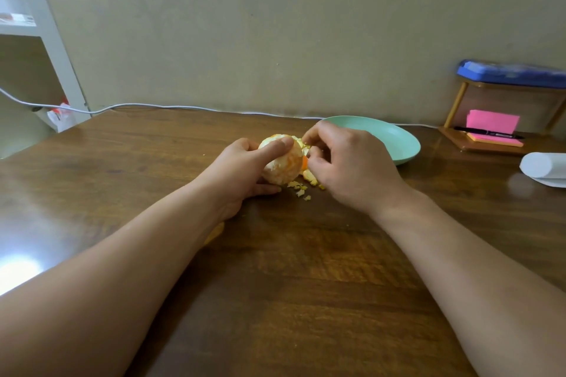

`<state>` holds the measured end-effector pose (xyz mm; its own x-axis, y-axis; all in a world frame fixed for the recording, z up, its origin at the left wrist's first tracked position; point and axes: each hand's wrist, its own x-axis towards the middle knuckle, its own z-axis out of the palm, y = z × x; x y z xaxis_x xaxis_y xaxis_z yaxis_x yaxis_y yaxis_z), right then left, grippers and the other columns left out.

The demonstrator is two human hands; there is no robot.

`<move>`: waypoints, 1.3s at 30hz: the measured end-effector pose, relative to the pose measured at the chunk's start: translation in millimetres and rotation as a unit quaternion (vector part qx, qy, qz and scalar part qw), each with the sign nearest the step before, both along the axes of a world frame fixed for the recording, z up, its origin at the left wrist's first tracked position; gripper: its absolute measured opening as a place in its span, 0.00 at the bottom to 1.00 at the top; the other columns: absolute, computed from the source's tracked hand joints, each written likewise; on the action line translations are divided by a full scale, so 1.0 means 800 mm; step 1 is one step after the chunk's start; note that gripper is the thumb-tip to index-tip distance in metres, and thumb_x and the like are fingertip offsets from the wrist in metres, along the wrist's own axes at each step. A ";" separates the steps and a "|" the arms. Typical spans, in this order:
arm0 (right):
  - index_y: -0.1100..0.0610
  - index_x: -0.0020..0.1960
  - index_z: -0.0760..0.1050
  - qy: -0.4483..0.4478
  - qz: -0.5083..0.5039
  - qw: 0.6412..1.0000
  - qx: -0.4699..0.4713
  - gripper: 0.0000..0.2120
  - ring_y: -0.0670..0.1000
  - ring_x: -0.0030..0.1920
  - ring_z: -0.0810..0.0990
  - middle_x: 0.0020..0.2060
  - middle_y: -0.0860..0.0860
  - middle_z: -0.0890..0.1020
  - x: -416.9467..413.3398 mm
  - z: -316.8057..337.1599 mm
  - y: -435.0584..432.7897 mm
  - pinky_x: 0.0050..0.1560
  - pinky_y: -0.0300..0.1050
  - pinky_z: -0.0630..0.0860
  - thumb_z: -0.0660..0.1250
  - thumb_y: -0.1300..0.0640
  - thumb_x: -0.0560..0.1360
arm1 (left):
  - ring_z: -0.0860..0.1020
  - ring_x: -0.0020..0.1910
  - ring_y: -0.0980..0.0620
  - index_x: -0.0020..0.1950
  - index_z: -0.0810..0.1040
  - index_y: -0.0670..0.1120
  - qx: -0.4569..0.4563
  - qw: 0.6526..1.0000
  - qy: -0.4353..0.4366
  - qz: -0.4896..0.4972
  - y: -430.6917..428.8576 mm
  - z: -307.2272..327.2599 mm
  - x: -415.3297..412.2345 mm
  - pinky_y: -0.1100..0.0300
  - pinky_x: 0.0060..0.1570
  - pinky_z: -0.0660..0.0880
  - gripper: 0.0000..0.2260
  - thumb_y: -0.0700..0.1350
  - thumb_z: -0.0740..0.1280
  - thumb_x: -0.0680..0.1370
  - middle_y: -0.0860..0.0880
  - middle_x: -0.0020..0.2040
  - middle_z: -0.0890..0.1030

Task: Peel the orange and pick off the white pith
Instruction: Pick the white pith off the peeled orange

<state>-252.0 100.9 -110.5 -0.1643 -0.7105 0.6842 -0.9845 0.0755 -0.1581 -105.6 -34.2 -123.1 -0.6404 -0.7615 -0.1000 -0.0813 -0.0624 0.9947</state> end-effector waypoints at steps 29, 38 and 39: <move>0.50 0.42 0.78 -0.085 0.025 0.995 0.037 0.05 0.48 0.34 0.78 0.31 0.46 0.79 0.003 -0.001 0.004 0.35 0.51 0.78 0.71 0.54 0.76 | 0.88 0.51 0.46 0.62 0.76 0.44 -0.059 0.998 -0.010 -0.013 0.008 -0.001 -0.001 0.51 0.46 0.87 0.26 0.57 0.80 0.74 0.41 0.57 0.85; 0.49 0.46 0.81 -0.131 0.025 0.991 0.012 0.04 0.47 0.37 0.80 0.36 0.45 0.83 -0.019 0.000 0.008 0.39 0.53 0.81 0.71 0.54 0.80 | 0.88 0.52 0.46 0.63 0.77 0.46 -0.046 0.999 -0.013 -0.014 0.004 -0.002 -0.002 0.50 0.48 0.87 0.27 0.59 0.81 0.72 0.43 0.58 0.85; 0.49 0.48 0.82 -0.131 0.030 0.991 0.015 0.04 0.47 0.38 0.81 0.37 0.45 0.84 -0.020 -0.001 0.008 0.41 0.54 0.81 0.70 0.53 0.82 | 0.88 0.53 0.46 0.63 0.77 0.46 -0.040 0.999 -0.012 -0.014 0.003 -0.003 -0.001 0.50 0.48 0.87 0.27 0.59 0.80 0.73 0.42 0.59 0.85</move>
